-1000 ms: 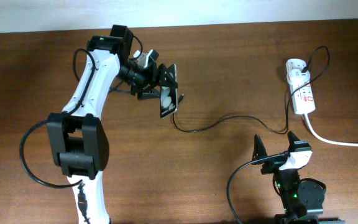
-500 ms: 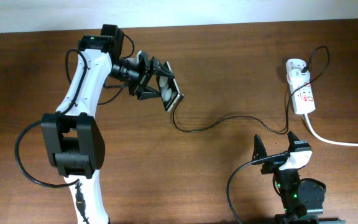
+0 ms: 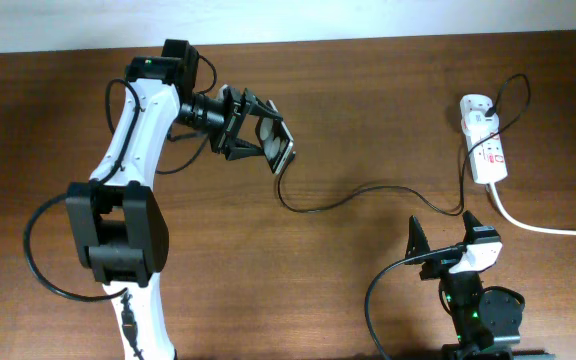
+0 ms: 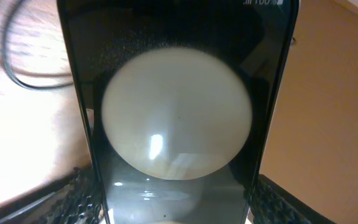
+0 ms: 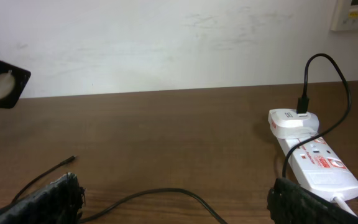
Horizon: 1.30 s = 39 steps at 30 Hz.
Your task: Plug charger to phone and switch on socket
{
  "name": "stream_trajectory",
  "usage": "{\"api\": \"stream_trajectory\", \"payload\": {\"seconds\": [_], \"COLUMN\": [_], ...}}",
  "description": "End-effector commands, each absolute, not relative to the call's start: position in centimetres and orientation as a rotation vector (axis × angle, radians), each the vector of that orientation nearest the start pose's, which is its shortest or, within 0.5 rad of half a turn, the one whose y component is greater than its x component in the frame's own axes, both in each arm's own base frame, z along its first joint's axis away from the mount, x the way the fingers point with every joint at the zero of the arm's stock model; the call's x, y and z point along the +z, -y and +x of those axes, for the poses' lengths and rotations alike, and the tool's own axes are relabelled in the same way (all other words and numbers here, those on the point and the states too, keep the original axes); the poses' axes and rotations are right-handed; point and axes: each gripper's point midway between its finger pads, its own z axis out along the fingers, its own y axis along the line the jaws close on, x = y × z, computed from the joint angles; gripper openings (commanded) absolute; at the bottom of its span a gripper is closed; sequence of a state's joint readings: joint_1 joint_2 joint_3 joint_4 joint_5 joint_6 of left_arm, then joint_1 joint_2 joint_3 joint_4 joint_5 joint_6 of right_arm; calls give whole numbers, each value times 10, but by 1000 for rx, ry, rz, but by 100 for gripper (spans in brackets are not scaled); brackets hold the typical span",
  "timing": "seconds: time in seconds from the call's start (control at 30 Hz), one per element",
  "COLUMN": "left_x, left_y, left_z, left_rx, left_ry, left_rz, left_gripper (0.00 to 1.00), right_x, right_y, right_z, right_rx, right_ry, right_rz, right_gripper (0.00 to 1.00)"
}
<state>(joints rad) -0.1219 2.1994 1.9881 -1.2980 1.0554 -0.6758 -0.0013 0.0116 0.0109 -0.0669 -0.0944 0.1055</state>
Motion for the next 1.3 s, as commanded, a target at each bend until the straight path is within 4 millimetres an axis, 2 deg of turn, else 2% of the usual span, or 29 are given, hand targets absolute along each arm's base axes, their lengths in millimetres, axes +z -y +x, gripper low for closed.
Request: {"api": "stream_trajectory", "payload": {"seconds": [0.0,0.27,0.5,0.73,0.93,1.13,1.27], "left_x": [210,218,219,219,219,231,232], "left_y": [211,197,188,172,166,169,169], "left_z": [416,422,425,432,434,433,433], "left_rx": [-1935,-2017,-2025,-2025,-2026,-2152,-2155], "left_ry": [-2854,-2799,-2791,-2745,-2724,-2682,-2681], "left_rz": [-774,-922,-1174,-1237,-1383,-1369,-1369], "left_gripper": [0,0,0,0,0,0,0], "right_x": [158,158,158,158,158,158,158], "right_y": [-16,-16,-16,-16,-16,-16,-16], "right_z": [245,245,245,245,245,245,245], "right_rx": [164,164,163,163,164,164,164], "right_ry": [-1642,-1642,-1642,-1642,-1642,-1642,-1642], "right_rz": [20,20,21,21,20,20,20], "right_gripper": [99,99,99,99,99,99,99]}}
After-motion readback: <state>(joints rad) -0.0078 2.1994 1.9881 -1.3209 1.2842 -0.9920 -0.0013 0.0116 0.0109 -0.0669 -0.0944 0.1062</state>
